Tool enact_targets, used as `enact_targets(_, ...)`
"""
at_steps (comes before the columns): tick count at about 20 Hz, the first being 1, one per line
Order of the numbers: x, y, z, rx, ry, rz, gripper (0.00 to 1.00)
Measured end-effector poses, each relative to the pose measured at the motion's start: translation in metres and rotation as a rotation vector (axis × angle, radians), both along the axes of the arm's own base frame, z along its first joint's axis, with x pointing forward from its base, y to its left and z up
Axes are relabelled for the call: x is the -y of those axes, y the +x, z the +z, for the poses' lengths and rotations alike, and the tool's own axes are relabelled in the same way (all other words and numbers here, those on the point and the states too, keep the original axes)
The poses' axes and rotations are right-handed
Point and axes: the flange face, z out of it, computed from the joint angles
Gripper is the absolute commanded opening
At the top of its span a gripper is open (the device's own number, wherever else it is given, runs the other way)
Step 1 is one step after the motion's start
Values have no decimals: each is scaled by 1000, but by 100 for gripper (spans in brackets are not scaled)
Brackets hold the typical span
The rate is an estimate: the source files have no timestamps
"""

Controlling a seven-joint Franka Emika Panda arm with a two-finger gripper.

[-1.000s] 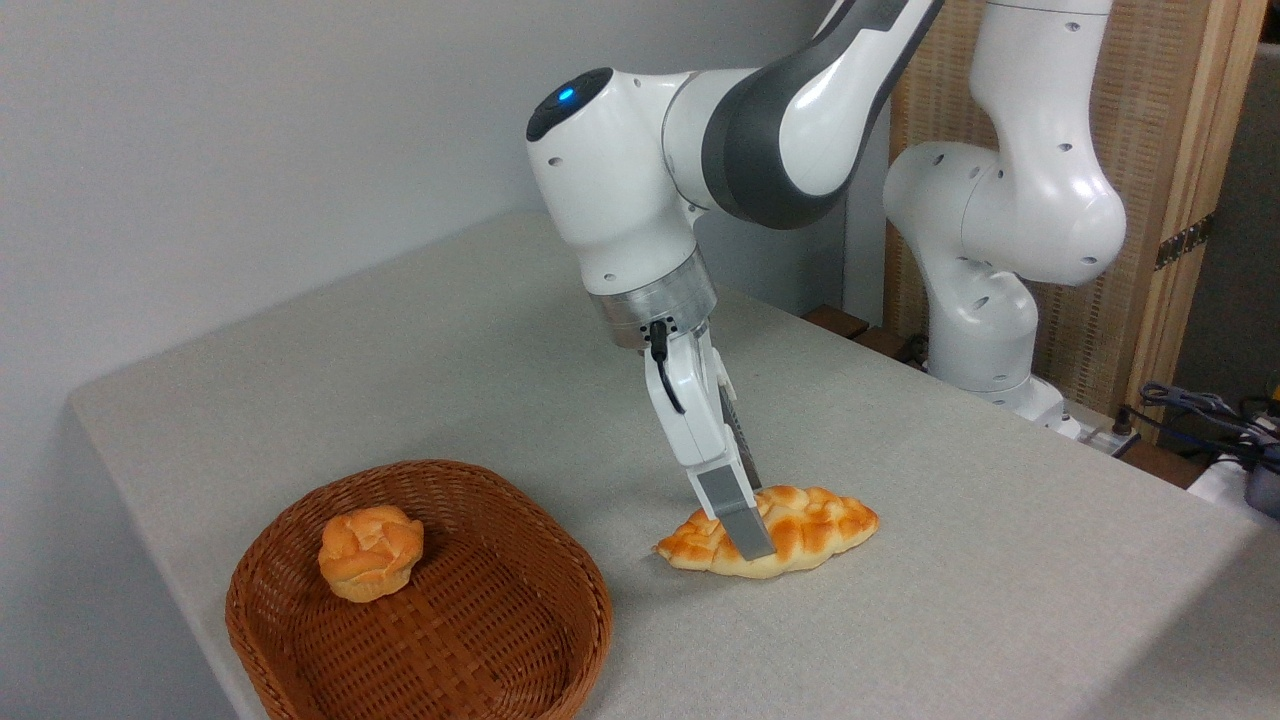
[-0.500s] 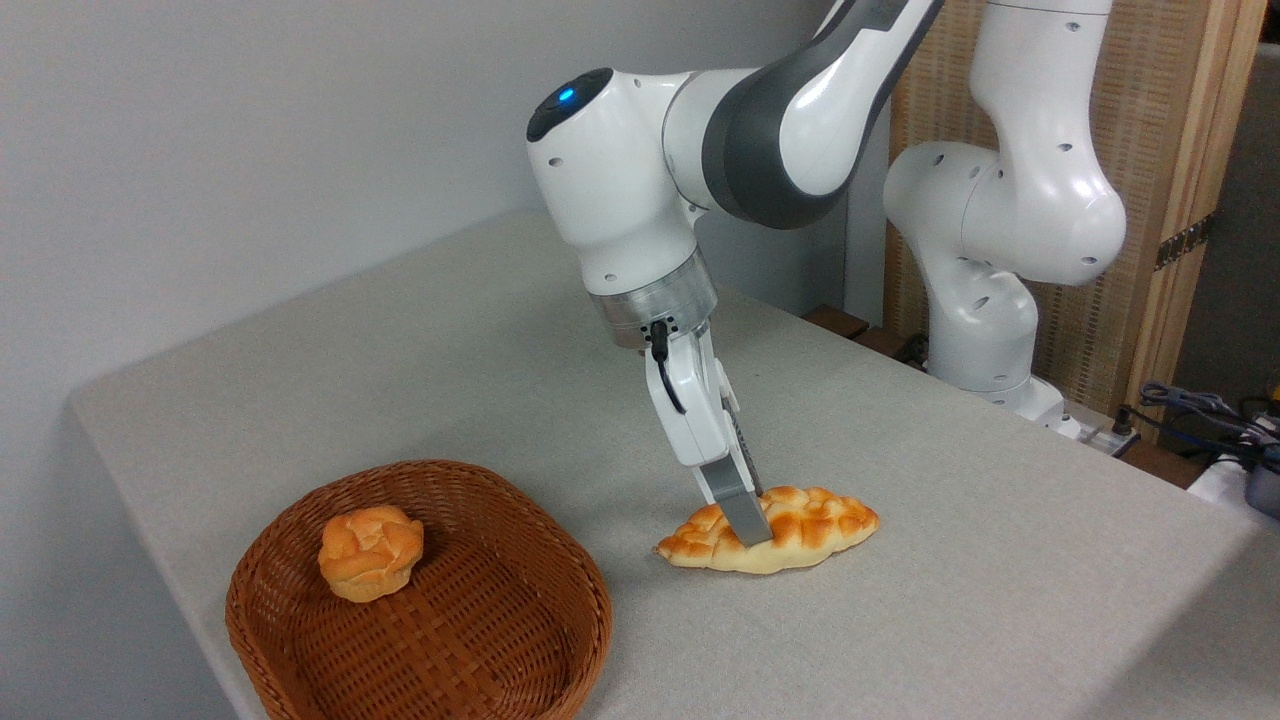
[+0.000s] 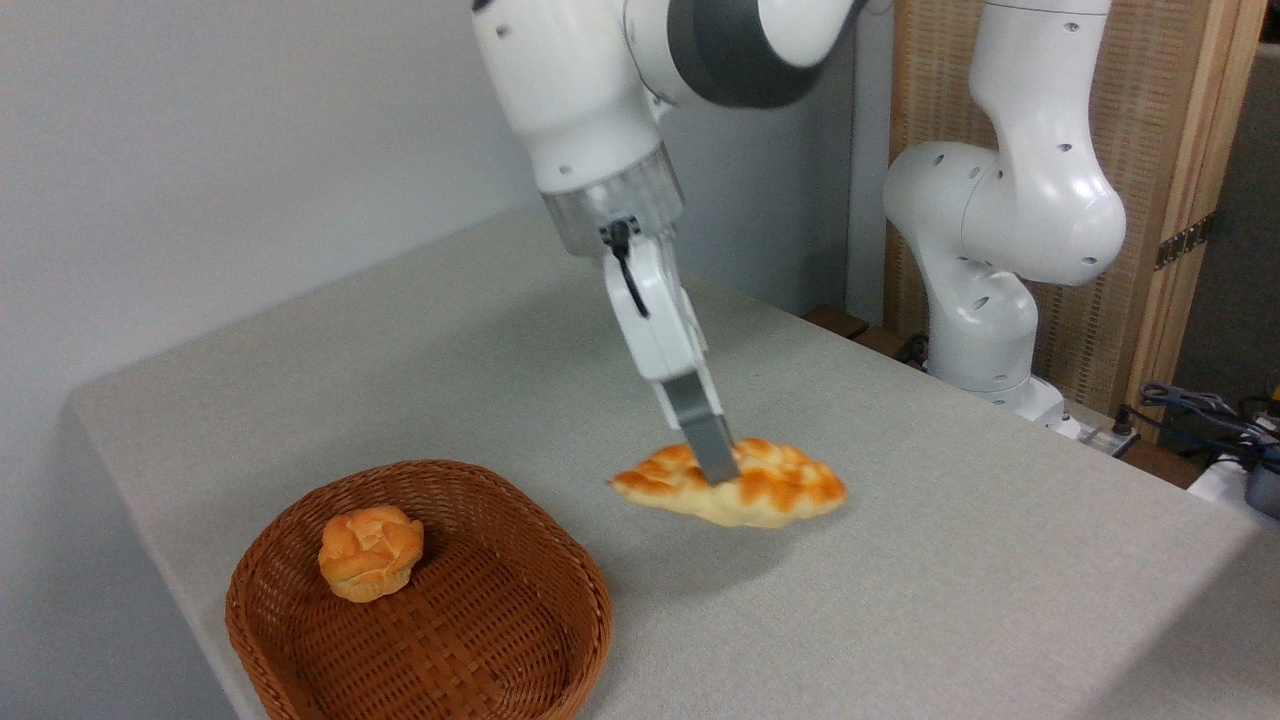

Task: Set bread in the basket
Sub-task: 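Lift the braided roll and carry it over the wicker basket, lowering it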

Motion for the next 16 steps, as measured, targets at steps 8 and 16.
enact_targets(8,26,102,54,174,-182,337,43)
enact_targets(16,33,162,44,256,-231,435,100)
